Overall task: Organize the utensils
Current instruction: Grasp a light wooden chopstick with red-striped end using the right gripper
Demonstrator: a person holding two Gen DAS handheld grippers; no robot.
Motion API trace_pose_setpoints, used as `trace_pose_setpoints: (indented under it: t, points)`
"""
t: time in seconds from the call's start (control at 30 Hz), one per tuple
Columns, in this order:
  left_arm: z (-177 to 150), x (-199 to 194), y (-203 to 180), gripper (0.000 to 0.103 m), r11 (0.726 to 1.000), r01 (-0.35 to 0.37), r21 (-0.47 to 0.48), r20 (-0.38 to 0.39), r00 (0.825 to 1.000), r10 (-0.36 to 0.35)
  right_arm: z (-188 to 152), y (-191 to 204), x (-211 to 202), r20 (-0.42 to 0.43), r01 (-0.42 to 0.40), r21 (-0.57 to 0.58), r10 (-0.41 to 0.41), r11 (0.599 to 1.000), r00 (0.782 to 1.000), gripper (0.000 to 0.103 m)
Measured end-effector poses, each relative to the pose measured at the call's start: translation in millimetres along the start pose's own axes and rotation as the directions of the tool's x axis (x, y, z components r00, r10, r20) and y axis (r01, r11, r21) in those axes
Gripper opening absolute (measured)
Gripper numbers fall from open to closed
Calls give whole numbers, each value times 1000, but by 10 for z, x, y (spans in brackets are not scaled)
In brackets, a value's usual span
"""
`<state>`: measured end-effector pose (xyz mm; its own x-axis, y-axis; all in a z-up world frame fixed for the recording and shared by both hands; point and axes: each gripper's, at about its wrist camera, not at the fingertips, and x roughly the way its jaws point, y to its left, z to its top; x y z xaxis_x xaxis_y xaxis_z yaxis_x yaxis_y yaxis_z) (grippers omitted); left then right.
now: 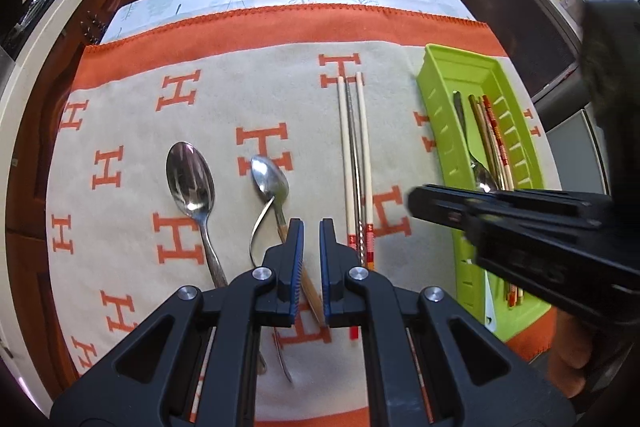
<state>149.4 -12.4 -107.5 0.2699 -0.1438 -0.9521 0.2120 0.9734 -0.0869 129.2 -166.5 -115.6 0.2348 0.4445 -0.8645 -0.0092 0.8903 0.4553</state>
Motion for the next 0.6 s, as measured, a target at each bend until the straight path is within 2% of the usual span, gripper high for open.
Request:
trace_pose_setpoints:
  t: [0.13, 0.3, 0.47, 0.6]
  points:
    - [30, 156, 86, 4, 1000, 17, -20, -40, 999, -18, 238, 56, 326, -68, 35, 24, -33, 999, 997, 6]
    - [-3, 260, 249, 4, 998, 35, -49, -51, 998, -38, 352, 30, 691, -142, 88, 54, -79, 995, 987, 6]
    - [-7, 327, 382, 4, 996, 51, -79, -59, 997, -56, 386, 25, 800, -159, 106, 65, -95, 992, 983, 7]
    - [-9, 319, 390, 4, 995, 68, -77, -53, 996, -73, 388, 93, 831, -157, 156, 38, -148, 987, 976, 6]
